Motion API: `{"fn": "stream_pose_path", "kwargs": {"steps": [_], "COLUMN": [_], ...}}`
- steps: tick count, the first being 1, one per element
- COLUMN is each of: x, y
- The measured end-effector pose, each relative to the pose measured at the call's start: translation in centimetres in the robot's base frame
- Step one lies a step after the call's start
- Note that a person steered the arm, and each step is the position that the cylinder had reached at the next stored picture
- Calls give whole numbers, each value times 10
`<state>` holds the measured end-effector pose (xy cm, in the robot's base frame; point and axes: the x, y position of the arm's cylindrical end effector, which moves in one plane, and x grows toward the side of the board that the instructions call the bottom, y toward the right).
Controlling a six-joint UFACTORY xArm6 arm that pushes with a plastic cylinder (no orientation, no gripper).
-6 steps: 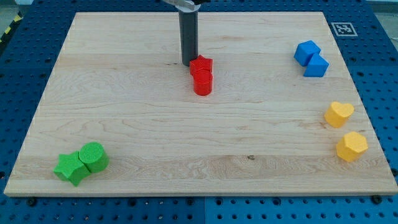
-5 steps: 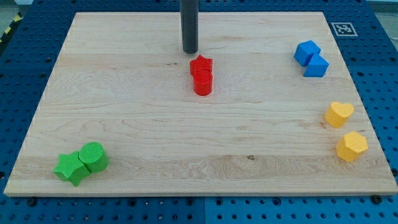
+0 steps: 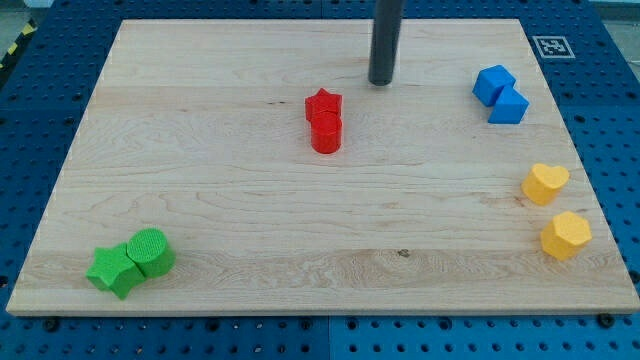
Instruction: Keep your arm in between red blocks and blue blocks
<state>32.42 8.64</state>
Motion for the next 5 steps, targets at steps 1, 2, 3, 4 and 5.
{"fn": "stream_pose_path", "kwargs": {"steps": [1,2,3,4,5], "x": [23,50,75,99,122], "y": [8,8,8,12,19]}}
